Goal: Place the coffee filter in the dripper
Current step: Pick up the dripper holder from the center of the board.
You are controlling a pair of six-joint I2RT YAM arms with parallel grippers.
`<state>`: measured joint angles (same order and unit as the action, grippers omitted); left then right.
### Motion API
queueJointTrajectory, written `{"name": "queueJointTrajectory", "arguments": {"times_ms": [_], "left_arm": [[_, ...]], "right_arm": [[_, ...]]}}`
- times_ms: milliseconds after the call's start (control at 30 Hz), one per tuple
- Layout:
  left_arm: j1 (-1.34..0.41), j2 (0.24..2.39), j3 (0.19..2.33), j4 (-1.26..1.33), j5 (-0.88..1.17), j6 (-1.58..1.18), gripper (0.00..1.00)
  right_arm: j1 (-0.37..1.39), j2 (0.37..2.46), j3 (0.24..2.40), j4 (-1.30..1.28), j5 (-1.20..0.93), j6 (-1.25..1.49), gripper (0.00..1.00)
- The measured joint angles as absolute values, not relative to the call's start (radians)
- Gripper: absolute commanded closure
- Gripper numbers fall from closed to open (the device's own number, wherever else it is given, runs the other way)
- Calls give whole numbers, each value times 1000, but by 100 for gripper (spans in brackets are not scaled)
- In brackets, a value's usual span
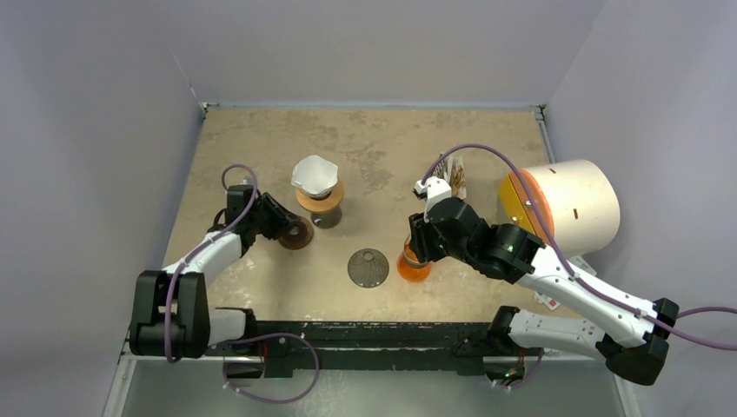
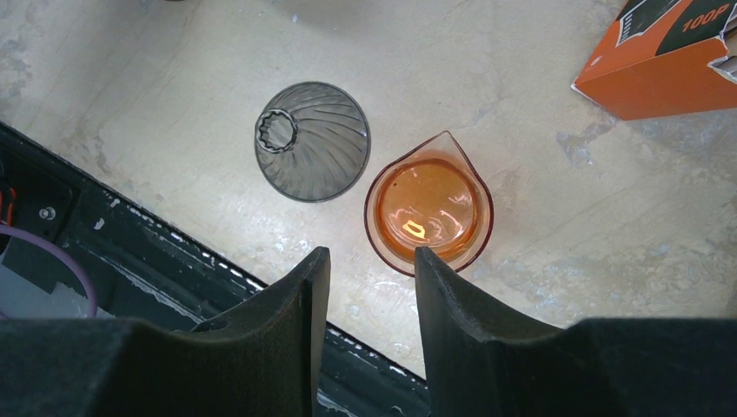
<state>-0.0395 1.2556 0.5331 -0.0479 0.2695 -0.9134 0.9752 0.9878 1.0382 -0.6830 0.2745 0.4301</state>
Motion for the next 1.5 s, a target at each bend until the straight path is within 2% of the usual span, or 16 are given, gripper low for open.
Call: {"name": "queueJointTrajectory", "arguments": {"times_ms": [500,767,900,1167,1500], "left_arm": [[-39,1374,538,-10,287,-913,72],[-39,1391,542,-9,291,-901,87],[-39,1392,546,-6,292,-898,100],[-39,1375,548,-32,286,-894,100],[-39,1227,546,-167,255,-867,100]], "right_arm": [[975,986,1034,-683,275,435,56],[975,980,1022,-684,274,439,56],[975,979,1022,-684,274,443,56],[975,978,1022,-684,271,446,56],[975,978,1022,-683,270,447,56]]}}
